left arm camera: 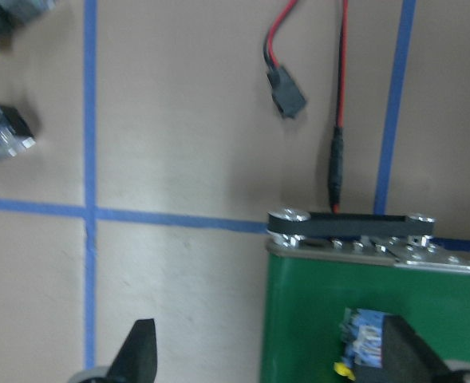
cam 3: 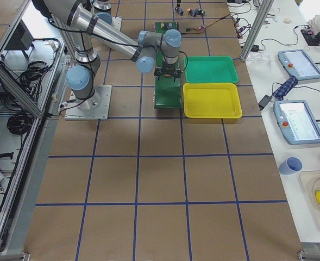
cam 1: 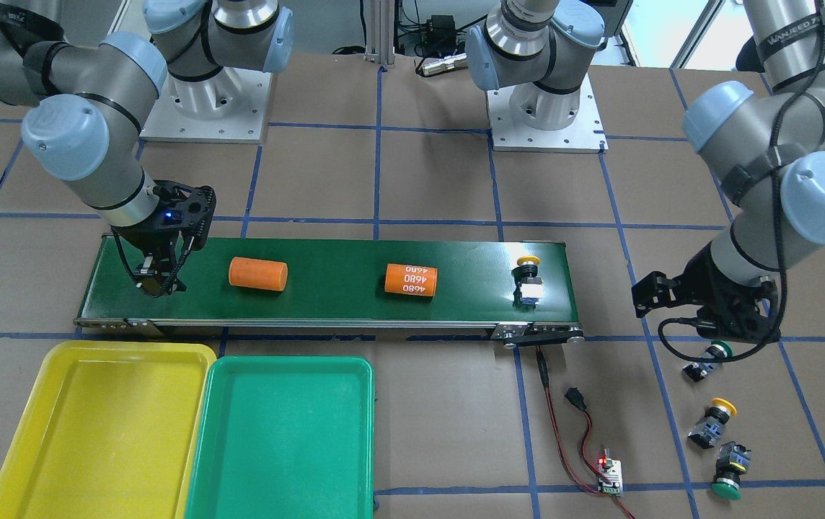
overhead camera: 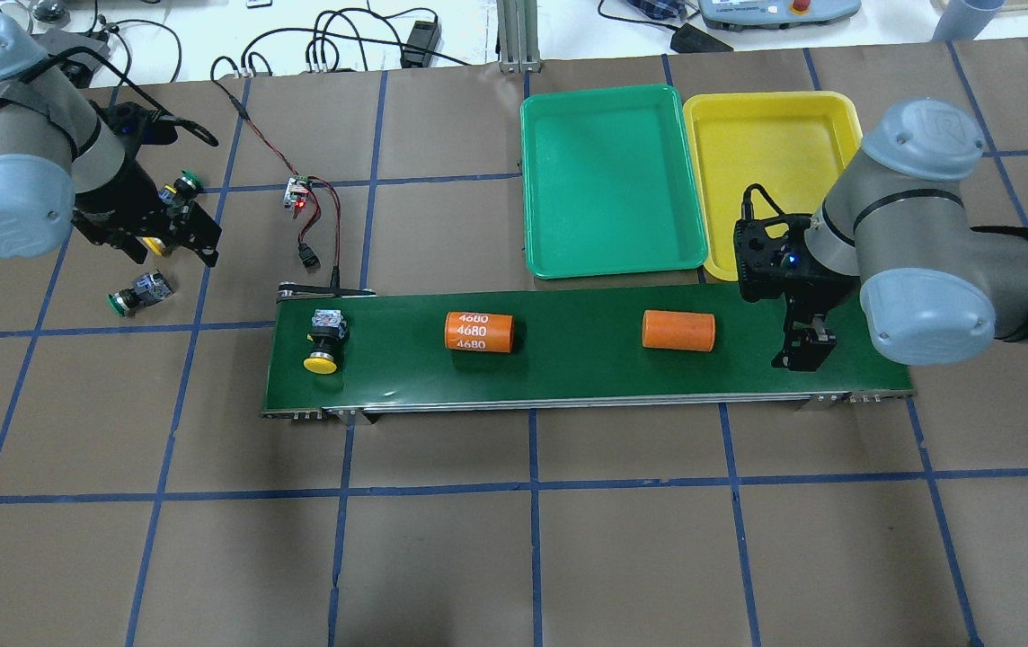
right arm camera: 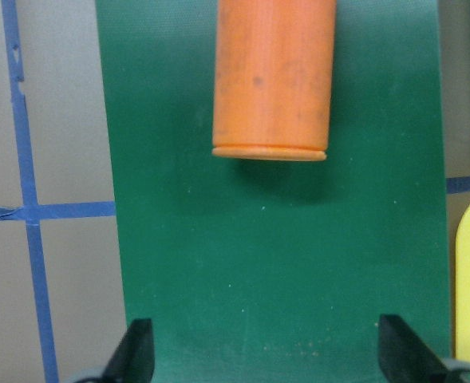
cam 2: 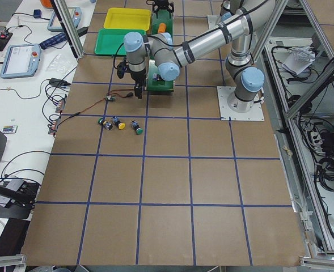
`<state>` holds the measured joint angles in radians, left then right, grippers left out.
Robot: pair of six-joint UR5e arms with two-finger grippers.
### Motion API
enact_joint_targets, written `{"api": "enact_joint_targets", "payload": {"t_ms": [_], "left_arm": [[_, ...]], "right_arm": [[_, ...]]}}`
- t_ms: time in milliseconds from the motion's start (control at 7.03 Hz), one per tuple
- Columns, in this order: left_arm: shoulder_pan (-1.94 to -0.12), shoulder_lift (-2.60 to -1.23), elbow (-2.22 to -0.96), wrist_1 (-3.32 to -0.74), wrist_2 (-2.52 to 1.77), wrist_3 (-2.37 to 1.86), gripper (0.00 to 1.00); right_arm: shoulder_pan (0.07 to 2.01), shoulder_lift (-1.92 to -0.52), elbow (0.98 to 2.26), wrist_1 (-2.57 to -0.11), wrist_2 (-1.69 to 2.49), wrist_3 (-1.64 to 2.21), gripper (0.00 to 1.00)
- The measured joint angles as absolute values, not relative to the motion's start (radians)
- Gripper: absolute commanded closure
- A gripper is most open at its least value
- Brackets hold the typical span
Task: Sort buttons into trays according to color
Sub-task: 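Return the left gripper and grasp a green-capped button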
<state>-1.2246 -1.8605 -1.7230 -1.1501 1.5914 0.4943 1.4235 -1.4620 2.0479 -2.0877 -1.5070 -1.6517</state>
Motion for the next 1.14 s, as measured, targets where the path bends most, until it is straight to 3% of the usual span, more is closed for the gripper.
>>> {"api": "enact_joint_targets", "payload": {"t_ms": [711,1138], "left_arm": [[-1.128,-2.039,-1.681,-0.982,1.593,1.103,0.0],[-1.09,-2.1,-1.676,-0.932,1.592,1.219,0.03]], "right_arm": [[1.424,-1.456,2.048,-2.088,-1.509,-1.652,0.0],[1.424,-1.448,2.048,-2.09,-1.519,-1.653,0.0]]}}
